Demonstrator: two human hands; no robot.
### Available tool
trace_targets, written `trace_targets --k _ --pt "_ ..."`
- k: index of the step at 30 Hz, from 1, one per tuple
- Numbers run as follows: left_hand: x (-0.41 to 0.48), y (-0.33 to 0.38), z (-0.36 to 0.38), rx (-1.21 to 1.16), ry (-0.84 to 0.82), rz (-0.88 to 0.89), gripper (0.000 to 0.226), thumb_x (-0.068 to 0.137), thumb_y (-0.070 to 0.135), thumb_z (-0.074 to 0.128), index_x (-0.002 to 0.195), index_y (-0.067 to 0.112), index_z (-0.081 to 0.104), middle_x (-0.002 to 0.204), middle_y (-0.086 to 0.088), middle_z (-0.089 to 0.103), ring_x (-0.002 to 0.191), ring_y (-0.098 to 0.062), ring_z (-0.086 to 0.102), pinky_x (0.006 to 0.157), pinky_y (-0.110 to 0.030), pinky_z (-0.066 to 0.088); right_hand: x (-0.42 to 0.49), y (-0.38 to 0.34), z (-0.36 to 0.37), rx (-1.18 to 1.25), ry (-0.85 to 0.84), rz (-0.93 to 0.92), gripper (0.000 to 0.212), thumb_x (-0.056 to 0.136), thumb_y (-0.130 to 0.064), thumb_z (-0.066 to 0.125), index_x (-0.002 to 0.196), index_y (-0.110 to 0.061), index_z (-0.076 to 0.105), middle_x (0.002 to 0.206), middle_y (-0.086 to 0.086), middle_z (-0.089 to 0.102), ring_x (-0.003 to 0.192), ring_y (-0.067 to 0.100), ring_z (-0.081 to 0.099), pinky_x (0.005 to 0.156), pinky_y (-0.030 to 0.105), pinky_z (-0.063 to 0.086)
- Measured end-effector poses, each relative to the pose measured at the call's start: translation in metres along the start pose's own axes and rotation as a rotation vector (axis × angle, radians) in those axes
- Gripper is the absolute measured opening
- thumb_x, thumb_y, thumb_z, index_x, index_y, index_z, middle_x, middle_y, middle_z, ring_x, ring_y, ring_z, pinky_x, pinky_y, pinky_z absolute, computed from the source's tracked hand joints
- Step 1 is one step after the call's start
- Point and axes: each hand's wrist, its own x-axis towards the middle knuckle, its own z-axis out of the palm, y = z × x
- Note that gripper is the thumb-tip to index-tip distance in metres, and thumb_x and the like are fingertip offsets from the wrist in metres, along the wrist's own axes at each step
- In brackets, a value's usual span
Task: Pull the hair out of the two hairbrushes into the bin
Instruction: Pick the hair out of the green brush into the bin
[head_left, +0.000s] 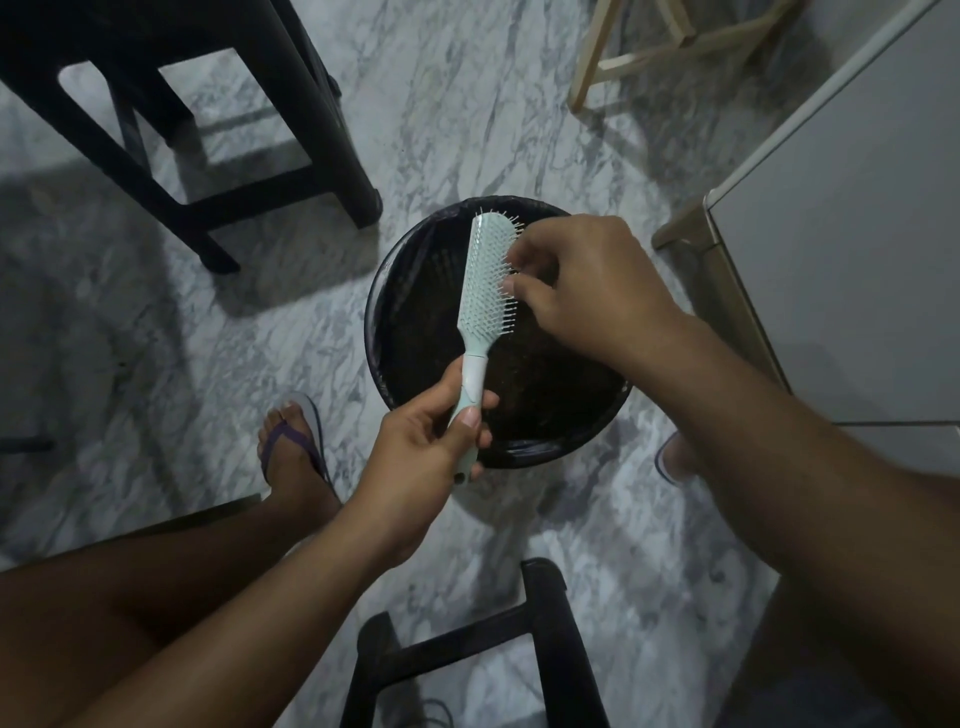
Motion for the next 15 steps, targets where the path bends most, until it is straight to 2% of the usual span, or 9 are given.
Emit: trace_targets --k 2,3,5,7,9,11,13,15 --pt "-0.002 0.0 0.005 -0.095 0.005 -0.023 0.049 0.101 0.004 0.049 0.142 0.029 0.053 0.1 0.002 0.065 0.078 -0.015 0.052 0.061 -0.032 0.044 0.001 -0.002 0.0 0.035 0.025 -0.018 0.013 0.088 -0.029 0.071 0.094 -0.019 0.077 0.084 -0.006 0.075 0.077 0.009 0.066 0.08 0.035 0.057" --pt "-0.003 0.0 0.007 -0.137 0.012 -0.035 0.048 0.101 0.004 0.05 0.141 0.028 0.054 0.101 0.0 0.064 0.078 -0.015 0.052 0.061 -0.032 0.044 0.003 -0.005 -0.002 0.129 0.04 -0.005 0.011 0.09 -0.025 0.069 0.091 -0.017 0.077 0.082 -0.006 0.075 0.073 0.008 0.067 0.078 0.034 0.058" --pt "-0.001 0.0 0.007 -0.19 0.027 -0.065 0.046 0.101 0.005 0.05 0.141 0.026 0.055 0.104 -0.002 0.063 0.078 -0.014 0.053 0.062 -0.032 0.045 0.007 -0.011 -0.014 0.446 0.086 0.088 0.011 0.094 -0.02 0.066 0.087 -0.015 0.073 0.078 -0.005 0.076 0.062 0.008 0.066 0.065 0.028 0.059" --pt "0.002 0.001 0.005 -0.206 0.043 -0.075 0.045 0.1 0.006 0.05 0.14 0.027 0.056 0.108 -0.003 0.062 0.078 -0.013 0.054 0.063 -0.031 0.046 0.013 -0.012 -0.028 0.588 0.131 0.171 0.013 0.098 -0.02 0.062 0.087 -0.017 0.069 0.077 -0.004 0.076 0.051 0.005 0.055 0.051 0.024 0.049" --pt "0.002 0.002 0.003 -0.188 0.052 -0.059 0.045 0.101 0.007 0.05 0.141 0.027 0.056 0.109 -0.003 0.061 0.079 -0.013 0.053 0.064 -0.031 0.046 0.019 -0.006 -0.032 0.505 0.046 0.234 0.019 0.101 -0.021 0.054 0.091 -0.015 0.069 0.084 -0.001 0.077 0.049 0.002 0.054 0.051 0.027 0.051" --pt "0.002 0.003 0.003 -0.172 0.043 -0.046 0.046 0.101 0.007 0.05 0.141 0.027 0.055 0.109 -0.003 0.061 0.079 -0.013 0.053 0.064 -0.032 0.046 0.016 -0.003 -0.025 0.38 -0.131 0.265 0.033 0.103 -0.03 0.049 0.097 -0.007 0.071 0.09 0.004 0.077 0.056 0.012 0.064 0.056 0.037 0.061" --pt "0.002 0.003 0.004 -0.153 0.017 -0.038 0.047 0.101 0.007 0.05 0.142 0.028 0.055 0.108 -0.003 0.061 0.08 -0.014 0.052 0.064 -0.032 0.045 0.01 -0.002 -0.011 0.266 -0.279 0.246 0.052 0.096 -0.051 0.055 0.095 -0.002 0.072 0.083 0.012 0.074 0.064 0.027 0.071 0.059 0.045 0.063" --pt "0.001 0.002 0.005 -0.142 -0.019 -0.028 0.047 0.101 0.007 0.051 0.141 0.03 0.056 0.104 -0.002 0.062 0.08 -0.015 0.052 0.064 -0.033 0.044 0.007 -0.004 -0.002 0.272 -0.351 0.216 0.057 0.087 -0.055 0.067 0.093 0.001 0.073 0.07 0.015 0.064 0.061 0.028 0.068 0.054 0.037 0.063"
